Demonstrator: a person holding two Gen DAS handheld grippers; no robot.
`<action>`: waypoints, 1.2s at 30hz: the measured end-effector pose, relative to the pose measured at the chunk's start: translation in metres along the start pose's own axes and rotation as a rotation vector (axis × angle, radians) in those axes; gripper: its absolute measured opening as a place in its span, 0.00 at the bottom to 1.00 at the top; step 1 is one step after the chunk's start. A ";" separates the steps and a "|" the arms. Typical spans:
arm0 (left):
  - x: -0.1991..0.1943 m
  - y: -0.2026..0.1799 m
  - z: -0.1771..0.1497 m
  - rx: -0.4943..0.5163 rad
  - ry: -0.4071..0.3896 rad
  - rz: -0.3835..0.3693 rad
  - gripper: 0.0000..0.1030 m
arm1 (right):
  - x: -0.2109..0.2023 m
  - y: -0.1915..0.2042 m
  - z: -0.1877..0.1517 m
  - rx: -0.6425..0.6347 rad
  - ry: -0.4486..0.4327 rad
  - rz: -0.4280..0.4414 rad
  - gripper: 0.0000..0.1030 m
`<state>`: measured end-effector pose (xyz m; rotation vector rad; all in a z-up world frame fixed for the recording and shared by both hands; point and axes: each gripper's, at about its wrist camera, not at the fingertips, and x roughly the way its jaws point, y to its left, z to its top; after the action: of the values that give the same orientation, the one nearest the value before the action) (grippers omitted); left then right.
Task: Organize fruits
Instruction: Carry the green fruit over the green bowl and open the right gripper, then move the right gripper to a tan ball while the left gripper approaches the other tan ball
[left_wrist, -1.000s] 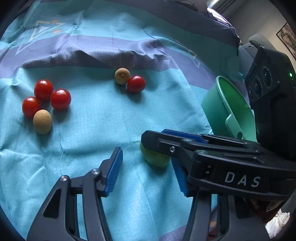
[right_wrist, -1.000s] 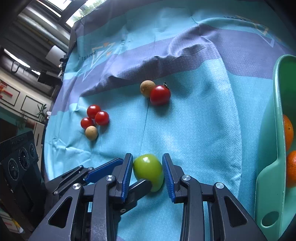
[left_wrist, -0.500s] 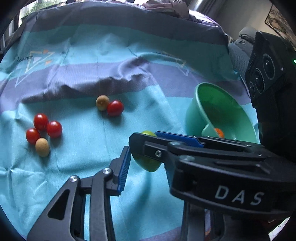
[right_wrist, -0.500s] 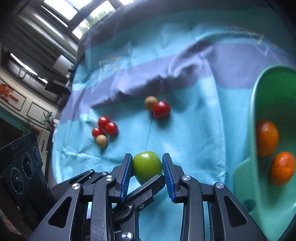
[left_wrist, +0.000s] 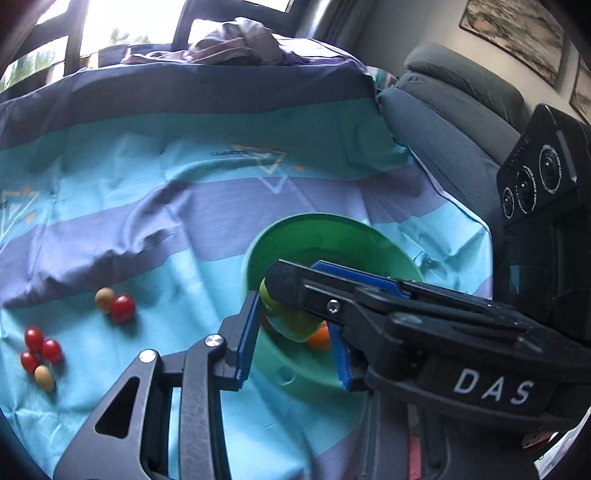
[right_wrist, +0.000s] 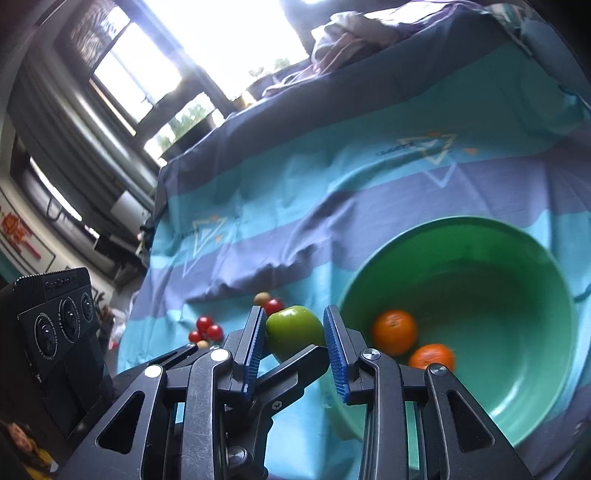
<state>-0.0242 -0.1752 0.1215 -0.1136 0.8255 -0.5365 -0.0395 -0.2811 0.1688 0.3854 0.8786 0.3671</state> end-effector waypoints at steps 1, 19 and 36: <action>0.006 -0.006 0.002 0.006 0.011 -0.008 0.35 | -0.004 -0.008 0.001 0.014 -0.011 -0.015 0.34; 0.046 -0.033 0.001 0.080 0.043 -0.044 0.39 | -0.016 -0.075 0.001 0.119 -0.013 -0.272 0.36; -0.120 0.194 -0.068 -0.391 -0.147 0.296 0.61 | 0.021 0.018 -0.003 -0.135 0.010 -0.210 0.48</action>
<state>-0.0604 0.0590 0.0980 -0.3783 0.7785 -0.0820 -0.0326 -0.2556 0.1613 0.1647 0.8901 0.2324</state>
